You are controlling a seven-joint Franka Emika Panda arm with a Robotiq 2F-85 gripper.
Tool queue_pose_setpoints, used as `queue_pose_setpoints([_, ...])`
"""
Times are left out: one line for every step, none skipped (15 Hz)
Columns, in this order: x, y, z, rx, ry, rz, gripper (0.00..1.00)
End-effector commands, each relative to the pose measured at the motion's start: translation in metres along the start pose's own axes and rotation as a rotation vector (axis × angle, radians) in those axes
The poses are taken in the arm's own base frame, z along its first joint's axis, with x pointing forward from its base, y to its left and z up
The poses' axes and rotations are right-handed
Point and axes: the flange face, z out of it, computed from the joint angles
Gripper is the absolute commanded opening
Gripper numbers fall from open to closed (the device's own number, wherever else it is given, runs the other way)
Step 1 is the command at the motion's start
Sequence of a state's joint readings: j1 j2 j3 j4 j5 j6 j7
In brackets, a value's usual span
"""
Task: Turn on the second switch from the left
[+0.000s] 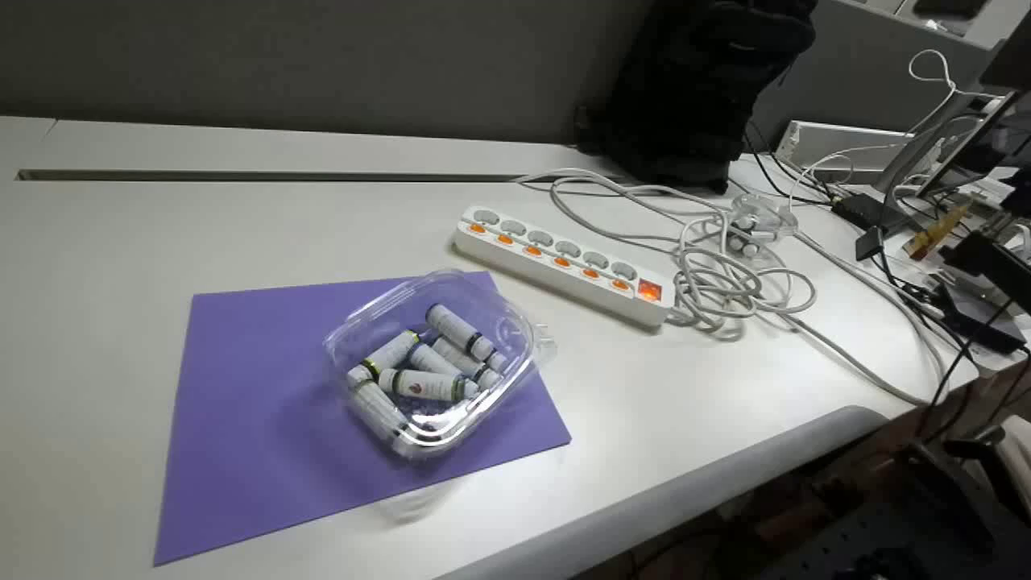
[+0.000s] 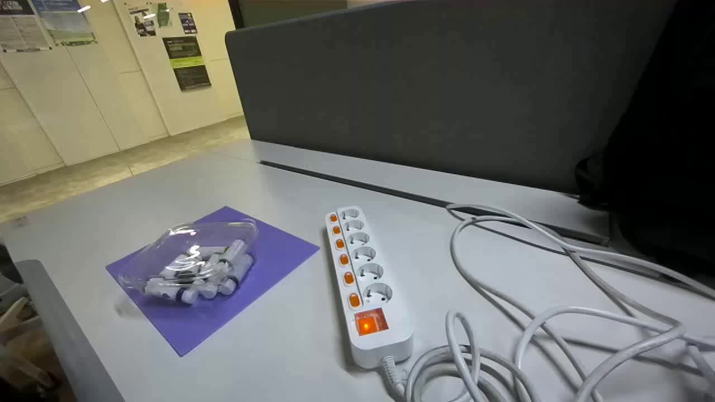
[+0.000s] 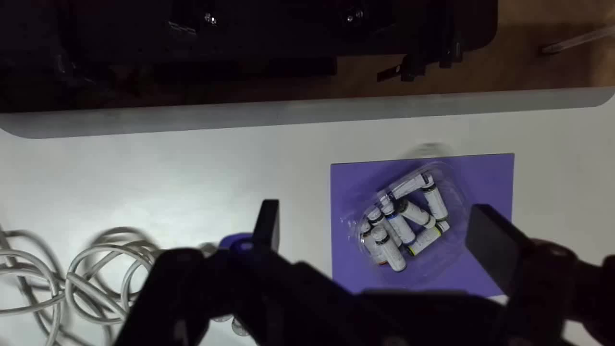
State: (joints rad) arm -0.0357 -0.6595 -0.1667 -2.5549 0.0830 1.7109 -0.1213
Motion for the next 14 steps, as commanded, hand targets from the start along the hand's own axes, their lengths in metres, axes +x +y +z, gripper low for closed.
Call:
queue_pose_setpoints([0.000,0.000,0.000,0.000,0.000,0.000,1.00])
queue_pose_setpoints([0.000,0.000,0.000,0.000,0.000,0.000,1.00])
queue_pose_setpoints([0.000,0.000,-0.001,0.000,0.001,0.000,1.00])
queue_pose_setpoints([0.000,0.000,-0.001,0.000,0.001,0.000,1.00])
queue_pose_setpoints([0.000,0.000,-0.001,0.000,0.001,0.000,1.00])
queue_pose_setpoints([0.000,0.000,-0.001,0.000,0.001,0.000,1.00])
queue_pose_setpoints([0.000,0.000,-0.001,0.000,0.001,0.000,1.00])
queue_pose_setpoints([0.000,0.000,-0.001,0.000,0.001,0.000,1.00])
queue_pose_setpoints([0.000,0.000,-0.001,0.000,0.001,0.000,1.00])
queue_pose_setpoints([0.000,0.000,-0.001,0.000,0.001,0.000,1.00])
queue_pose_setpoints([0.000,0.000,-0.001,0.000,0.001,0.000,1.00])
queue_pose_setpoints([0.000,0.000,-0.001,0.000,0.001,0.000,1.00])
queue_pose_setpoints([0.004,-0.001,0.000,0.003,0.020,0.013,1.00])
queue_pose_setpoints([0.011,-0.002,0.001,-0.007,0.046,0.030,1.00])
